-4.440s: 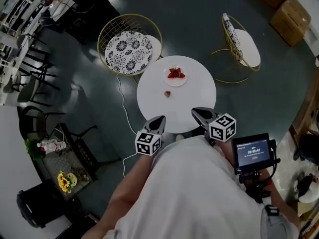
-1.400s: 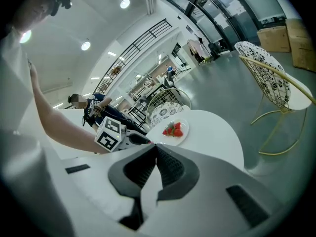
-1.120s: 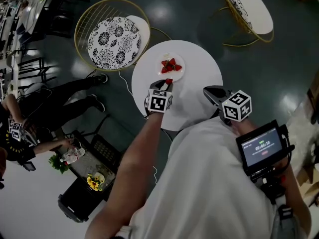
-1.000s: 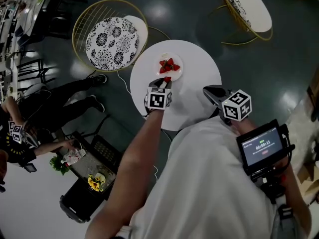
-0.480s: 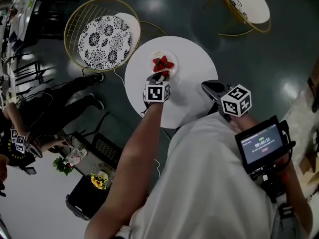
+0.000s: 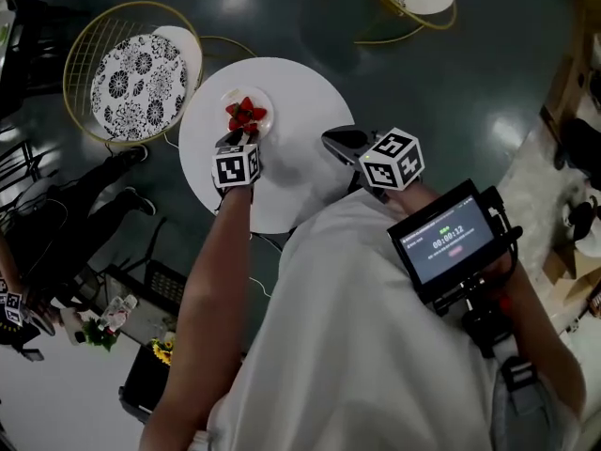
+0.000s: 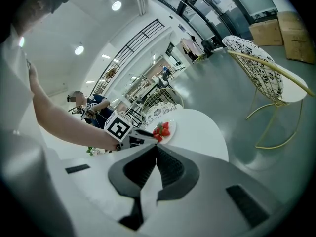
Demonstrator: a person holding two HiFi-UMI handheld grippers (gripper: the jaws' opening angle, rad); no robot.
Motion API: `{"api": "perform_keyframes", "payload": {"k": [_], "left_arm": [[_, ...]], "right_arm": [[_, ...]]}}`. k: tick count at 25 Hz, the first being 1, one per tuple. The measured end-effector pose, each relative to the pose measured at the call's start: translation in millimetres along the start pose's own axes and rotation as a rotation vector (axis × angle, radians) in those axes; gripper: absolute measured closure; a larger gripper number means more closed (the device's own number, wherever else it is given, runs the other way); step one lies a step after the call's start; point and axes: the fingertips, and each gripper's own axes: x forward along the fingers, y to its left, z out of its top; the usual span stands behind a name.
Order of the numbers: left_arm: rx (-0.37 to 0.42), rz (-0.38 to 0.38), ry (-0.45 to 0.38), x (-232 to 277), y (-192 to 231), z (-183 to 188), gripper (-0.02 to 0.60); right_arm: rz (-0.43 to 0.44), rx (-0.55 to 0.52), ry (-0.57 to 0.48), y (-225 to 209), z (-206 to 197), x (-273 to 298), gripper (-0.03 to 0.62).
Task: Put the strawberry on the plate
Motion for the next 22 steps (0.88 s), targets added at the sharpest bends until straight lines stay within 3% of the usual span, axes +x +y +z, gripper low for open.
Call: {"api": "perform_keyframes", "payload": {"k": [11,18,22], "left_arm": [[-0.086,0.007,-0.102,-25.7,0.4,-3.4,0.449],[-0.018,0.016,-0.151,-45.5,-14.4,-15.3,0.451],[-0.058,0.02,-0.2,-65.5,-25.0,-29.2,0.453]], "right_arm": [[0.009,-0.023,-0.008,-2.3,8.4,2.2,0.586],[0.008,-0.033,0.004,-5.3,5.8,4.1,0.586],[0.029,-0.043,0.024,1.1,-0.3,7.1,0.586]]}}
